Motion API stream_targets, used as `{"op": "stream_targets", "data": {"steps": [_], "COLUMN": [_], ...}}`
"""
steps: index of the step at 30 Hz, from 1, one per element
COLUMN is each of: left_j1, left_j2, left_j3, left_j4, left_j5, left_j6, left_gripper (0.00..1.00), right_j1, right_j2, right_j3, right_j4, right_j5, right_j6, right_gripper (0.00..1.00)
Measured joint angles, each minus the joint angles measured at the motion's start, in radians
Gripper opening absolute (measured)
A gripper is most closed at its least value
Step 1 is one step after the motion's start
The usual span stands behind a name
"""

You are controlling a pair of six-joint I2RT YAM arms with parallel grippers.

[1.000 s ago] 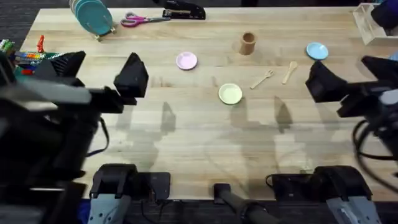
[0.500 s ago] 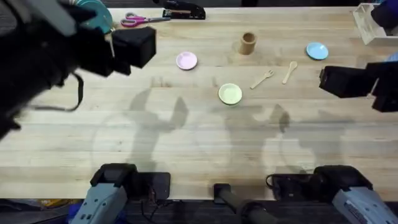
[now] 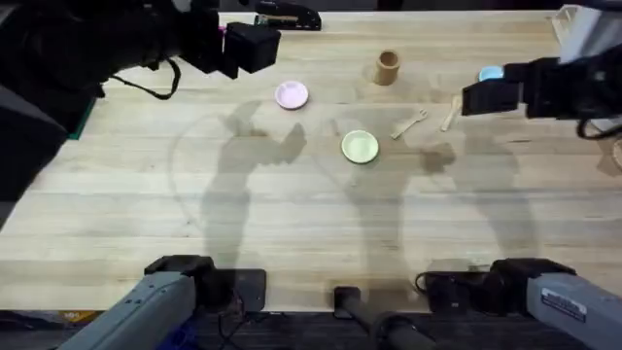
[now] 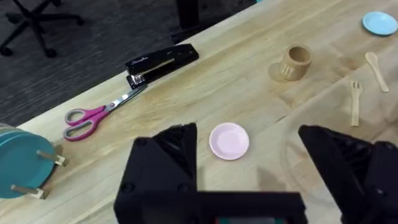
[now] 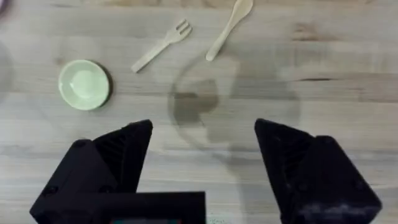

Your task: Pick up a utensil and set it on the pink plate, then put the other utensil in the container.

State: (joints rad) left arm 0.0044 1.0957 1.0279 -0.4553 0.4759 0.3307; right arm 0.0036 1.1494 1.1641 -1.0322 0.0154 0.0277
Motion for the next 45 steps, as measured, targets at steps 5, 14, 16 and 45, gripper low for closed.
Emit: {"op": "stream_targets", "data": {"steps": [5,14,16,45], "left_j1": [0.0,0.0,0.0,0.0], "left_j2": [0.001,0.001,0.001,0.001], "left_j3": [0.0,0.0,0.0,0.0], "left_j4": [0.003,0.003,0.003,-0.012], "left_j5": [0.003,0.004,0.003,0.004], "left_j6": [0.003,0.003,0.003,0.003], "left_gripper": [0.993,0.993,0.993,0.993], "right_j1": [0.0,-0.026,-0.049,-0.081], "right_j2": [0.095,0.225,0.274,0.771], "right_j3": [0.0,0.026,0.053,0.214], "right_j4": [0.025,0.09,0.09,0.246], "right_j5": [0.0,0.0,0.0,0.004], "right_j6": [0.0,0.065,0.089,0.296], "right_gripper": [0.998,0.998,0.998,0.997]}}
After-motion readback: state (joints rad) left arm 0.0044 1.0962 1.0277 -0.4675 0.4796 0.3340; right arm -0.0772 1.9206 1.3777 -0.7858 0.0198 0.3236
